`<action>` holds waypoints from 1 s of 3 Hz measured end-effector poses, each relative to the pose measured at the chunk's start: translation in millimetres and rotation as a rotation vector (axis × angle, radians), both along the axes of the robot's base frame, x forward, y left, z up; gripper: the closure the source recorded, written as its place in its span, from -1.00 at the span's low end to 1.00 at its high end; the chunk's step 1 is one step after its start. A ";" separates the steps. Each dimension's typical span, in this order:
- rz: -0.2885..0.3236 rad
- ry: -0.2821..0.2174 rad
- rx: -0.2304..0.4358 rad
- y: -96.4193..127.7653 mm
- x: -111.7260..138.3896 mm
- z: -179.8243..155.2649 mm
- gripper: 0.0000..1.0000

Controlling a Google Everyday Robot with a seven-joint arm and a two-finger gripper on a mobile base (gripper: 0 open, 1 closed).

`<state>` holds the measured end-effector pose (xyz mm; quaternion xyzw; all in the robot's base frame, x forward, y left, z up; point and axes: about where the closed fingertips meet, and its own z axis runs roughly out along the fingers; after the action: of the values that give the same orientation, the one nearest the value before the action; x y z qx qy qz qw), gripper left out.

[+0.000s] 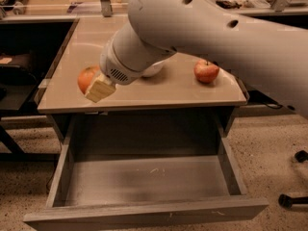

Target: Place orange into top drawer

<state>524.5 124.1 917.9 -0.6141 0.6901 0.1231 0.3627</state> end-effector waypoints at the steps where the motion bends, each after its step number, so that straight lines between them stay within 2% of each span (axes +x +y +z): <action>1: -0.026 -0.003 -0.013 -6.7 -9.2 3.4 1.00; 2: -0.135 0.025 -0.023 -26.5 -42.1 -6.1 1.00; 3: -0.286 0.097 -0.032 -54.0 -75.8 -49.3 1.00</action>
Offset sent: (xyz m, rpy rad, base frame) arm -0.1094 -0.0722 -0.0704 -0.0830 0.1705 -0.3481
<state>448.7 70.1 868.6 -0.5083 0.7892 0.0886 0.3329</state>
